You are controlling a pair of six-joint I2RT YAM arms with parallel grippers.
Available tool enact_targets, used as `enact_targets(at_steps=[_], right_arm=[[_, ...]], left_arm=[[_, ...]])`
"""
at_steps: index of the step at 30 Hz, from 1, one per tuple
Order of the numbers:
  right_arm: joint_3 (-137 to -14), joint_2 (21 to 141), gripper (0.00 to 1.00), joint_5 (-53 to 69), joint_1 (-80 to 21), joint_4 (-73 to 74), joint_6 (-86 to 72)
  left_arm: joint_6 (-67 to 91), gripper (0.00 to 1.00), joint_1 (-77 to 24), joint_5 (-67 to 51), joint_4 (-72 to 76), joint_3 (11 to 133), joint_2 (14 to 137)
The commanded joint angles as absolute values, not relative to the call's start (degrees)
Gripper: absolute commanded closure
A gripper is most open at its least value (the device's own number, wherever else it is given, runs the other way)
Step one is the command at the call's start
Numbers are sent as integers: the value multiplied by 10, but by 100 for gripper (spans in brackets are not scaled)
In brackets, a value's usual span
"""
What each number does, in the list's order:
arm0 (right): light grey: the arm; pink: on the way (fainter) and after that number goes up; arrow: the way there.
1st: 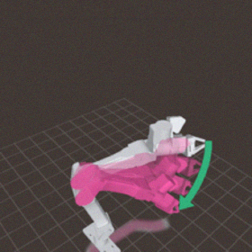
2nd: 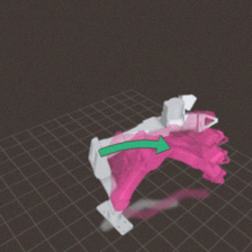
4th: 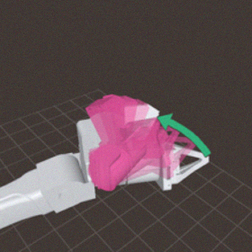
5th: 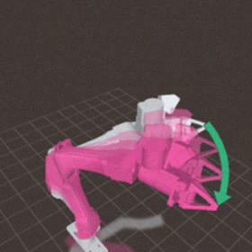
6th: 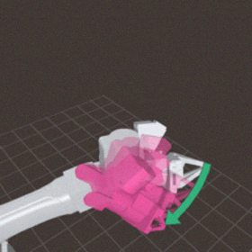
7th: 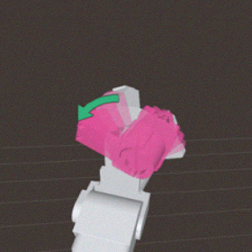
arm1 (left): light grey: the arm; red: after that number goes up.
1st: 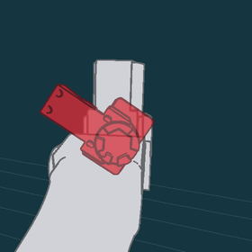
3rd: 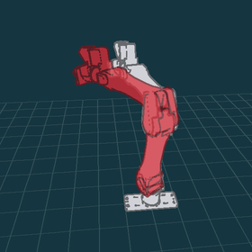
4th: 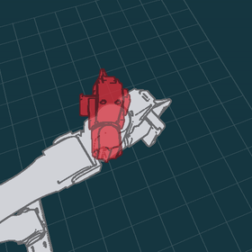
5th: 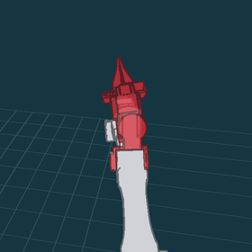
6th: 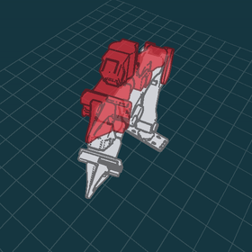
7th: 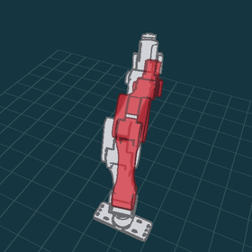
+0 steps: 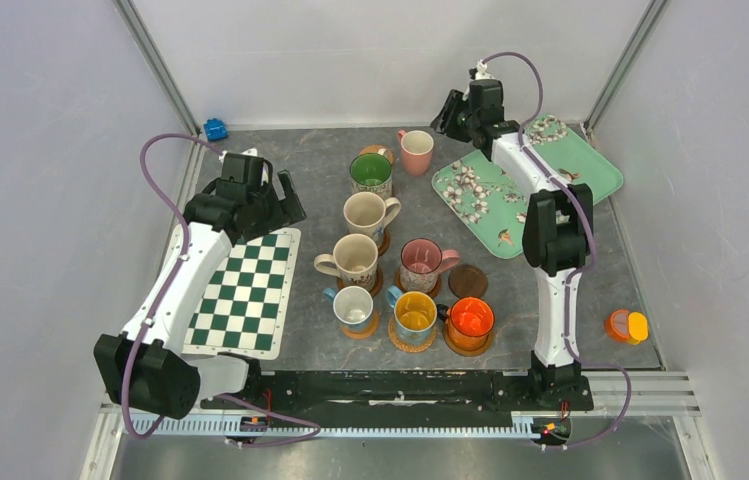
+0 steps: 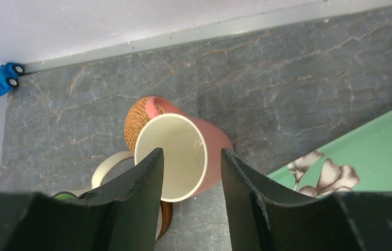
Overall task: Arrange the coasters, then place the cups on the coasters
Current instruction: Place the cup at the center of the board, then pick up the cup at the center of the board.
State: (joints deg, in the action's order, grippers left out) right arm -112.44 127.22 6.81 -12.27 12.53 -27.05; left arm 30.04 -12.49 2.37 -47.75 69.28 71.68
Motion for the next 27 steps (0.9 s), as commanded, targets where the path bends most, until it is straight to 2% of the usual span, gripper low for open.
enact_targets(at_steps=[1,19,21,25,27], right_arm=[[-1105,1279,54,82,-124,98,-288],[-1108,1322,64,88,-129,101,-318],[-1113,1327,68,88,-130,101,-319],[-1119,1327,84,87,-130,100,-326],[-1125,1327,89,87,-130,97,-332]], left_arm=[[306,2,-125,10,-473,698,700],[314,2,-125,17,-476,698,697],[314,2,-125,18,-477,699,697],[315,2,-125,19,-477,699,694],[315,1,-125,21,-477,698,691]])
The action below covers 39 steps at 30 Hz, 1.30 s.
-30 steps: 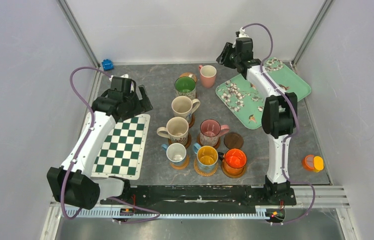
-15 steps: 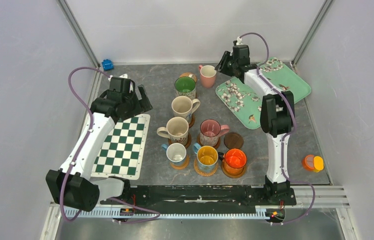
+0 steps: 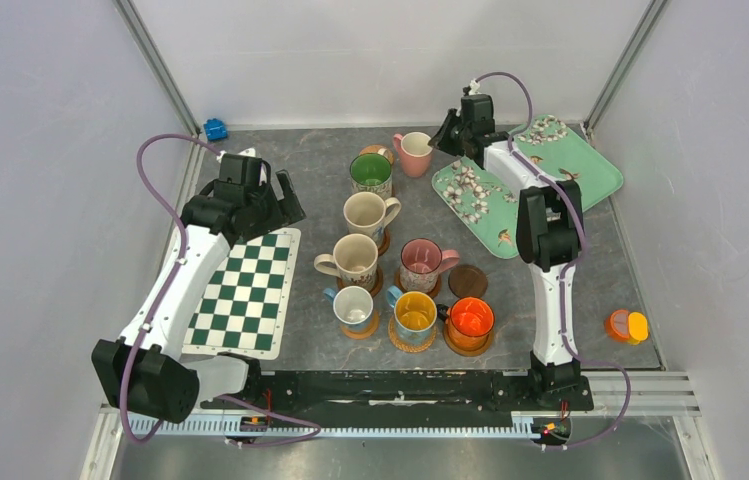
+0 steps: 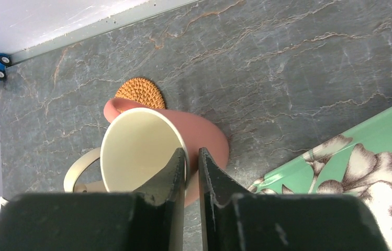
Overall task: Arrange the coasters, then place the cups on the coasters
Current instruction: Pick up the cup at the center of the board.
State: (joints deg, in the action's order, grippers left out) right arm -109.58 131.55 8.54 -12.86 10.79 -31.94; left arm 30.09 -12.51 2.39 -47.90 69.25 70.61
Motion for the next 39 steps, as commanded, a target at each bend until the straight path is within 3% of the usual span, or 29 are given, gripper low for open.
enact_targets(at_steps=[1,5,23,39], right_arm=[[-1127,1327,90,88,-130,94,-335],[-1139,1326,100,88,-132,86,-347],[-1172,1318,100,25,-172,17,-363],[-1183,1343,100,18,-189,-82,-333]], left_arm=[[315,2,-125,21,-477,697,691],[315,1,-125,22,-476,698,691],[306,1,-124,54,-450,699,711],[338,4,-96,28,-327,833,959]])
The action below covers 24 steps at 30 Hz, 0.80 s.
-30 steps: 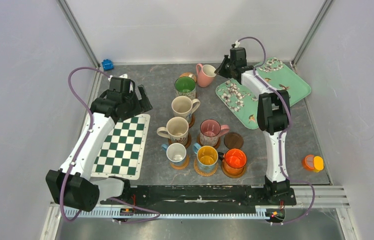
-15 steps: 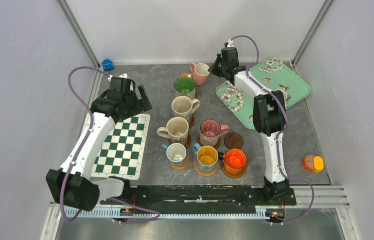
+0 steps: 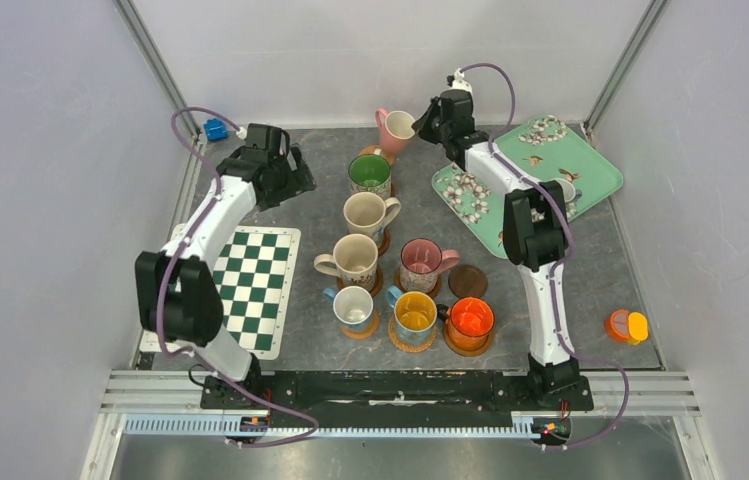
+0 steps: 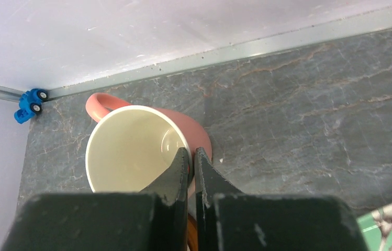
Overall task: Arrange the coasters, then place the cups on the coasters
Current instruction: Pick up the cup at the center of the board, then place the cup on the coaster.
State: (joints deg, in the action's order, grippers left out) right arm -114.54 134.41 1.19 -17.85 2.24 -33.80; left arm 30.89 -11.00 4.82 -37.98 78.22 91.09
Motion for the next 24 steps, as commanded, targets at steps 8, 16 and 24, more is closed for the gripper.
enact_targets(at_steps=[8,16,24], right_arm=[[-1199,1368,100,43,-207,-122,-303],[-1198,1365,100,24,-213,-100,-268],[-1200,1369,100,19,-214,-75,-248]], left_arm=[[330,6,-63,-25,-306,897,1056],[319,6,-56,-46,-304,907,1091],[324,6,-56,-65,-293,898,1102]])
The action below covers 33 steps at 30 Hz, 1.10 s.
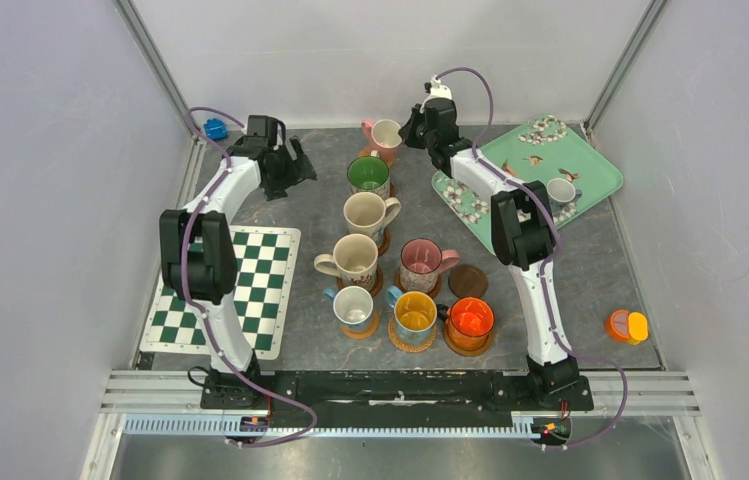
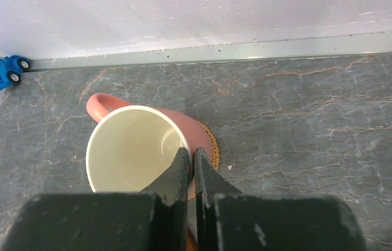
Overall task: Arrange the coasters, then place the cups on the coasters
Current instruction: Place the cup on the coaster.
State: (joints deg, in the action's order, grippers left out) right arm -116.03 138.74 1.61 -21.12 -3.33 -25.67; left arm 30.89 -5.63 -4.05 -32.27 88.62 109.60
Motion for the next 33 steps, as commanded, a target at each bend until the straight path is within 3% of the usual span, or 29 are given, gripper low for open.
enact_targets(at_steps=[1,7,17,23,33], right_arm=[[-1200,1370,100,18,-214,-76,-248],[-1215,1389,100,31,-214,-72,-264],[-1215,1402,93,34,-214,-85,-271],[-1214,1404,83,35,-214,-94,-274],[-1217,1398,80,40,-211,-105,-274]], left_arm=[[325,6,-55,-70,-290,896,1103],[332,8,-56,-91,-277,887,1111],[333,9,-56,-102,-274,894,1128],[329,10,-56,-102,-280,904,1132],[325,10,-56,-100,-287,904,1130]])
